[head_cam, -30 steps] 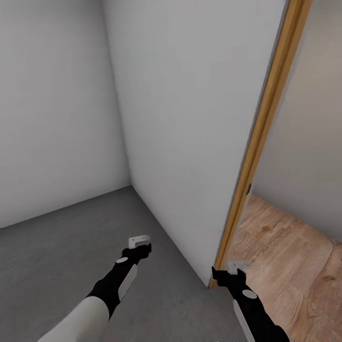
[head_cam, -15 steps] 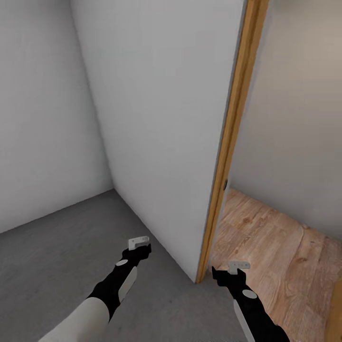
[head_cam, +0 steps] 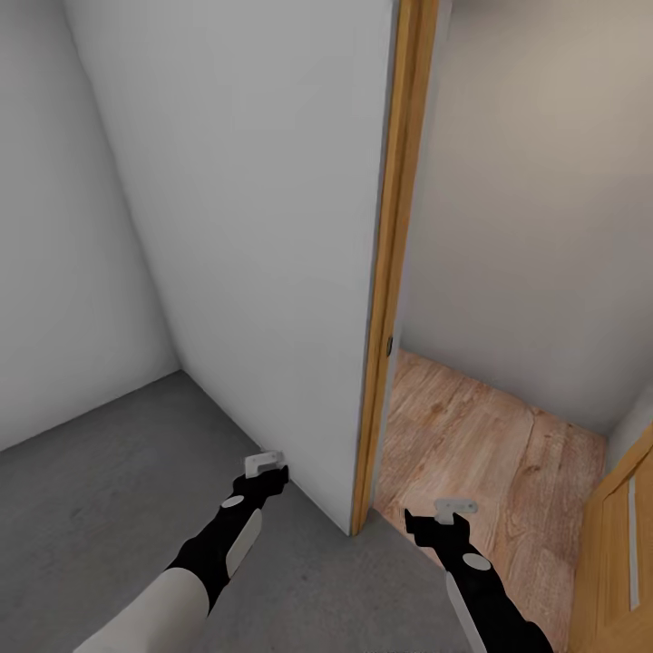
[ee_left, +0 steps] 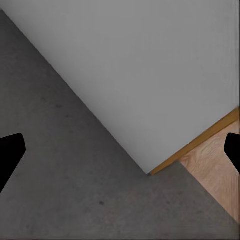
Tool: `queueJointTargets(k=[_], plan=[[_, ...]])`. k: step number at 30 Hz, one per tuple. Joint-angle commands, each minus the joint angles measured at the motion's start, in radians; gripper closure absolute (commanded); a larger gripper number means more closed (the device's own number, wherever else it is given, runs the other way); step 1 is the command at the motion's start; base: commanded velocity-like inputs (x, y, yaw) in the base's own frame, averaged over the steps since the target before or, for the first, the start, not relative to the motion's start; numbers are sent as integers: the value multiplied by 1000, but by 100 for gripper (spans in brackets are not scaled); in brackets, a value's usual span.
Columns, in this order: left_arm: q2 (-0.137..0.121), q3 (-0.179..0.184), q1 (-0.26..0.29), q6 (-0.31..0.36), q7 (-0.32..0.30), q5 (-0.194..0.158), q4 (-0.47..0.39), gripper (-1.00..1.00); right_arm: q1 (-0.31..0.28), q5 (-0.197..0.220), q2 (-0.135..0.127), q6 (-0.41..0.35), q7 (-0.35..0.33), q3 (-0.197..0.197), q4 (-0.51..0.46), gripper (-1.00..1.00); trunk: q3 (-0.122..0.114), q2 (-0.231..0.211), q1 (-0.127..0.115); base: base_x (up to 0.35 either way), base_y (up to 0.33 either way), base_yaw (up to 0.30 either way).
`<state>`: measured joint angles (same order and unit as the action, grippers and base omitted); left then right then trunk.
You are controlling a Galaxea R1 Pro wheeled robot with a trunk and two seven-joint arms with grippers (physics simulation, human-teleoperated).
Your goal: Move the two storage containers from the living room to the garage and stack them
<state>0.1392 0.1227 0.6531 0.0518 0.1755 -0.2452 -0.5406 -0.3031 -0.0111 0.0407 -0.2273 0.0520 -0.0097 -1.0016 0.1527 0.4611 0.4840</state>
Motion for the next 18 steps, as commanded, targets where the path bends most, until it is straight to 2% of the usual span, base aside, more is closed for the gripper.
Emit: queueJointTargets(k=[1,18], plan=[[-2,7,0,5,9,-9,-2,-100,-1,-1,1,-6,2,-1,-2,-100,2,2,1,0,0,-267],[-8,7,0,7,2,-9,5,-100,-1,-3,1,-6,2,-1,-2,-100,2,2,1,0,0,-267]])
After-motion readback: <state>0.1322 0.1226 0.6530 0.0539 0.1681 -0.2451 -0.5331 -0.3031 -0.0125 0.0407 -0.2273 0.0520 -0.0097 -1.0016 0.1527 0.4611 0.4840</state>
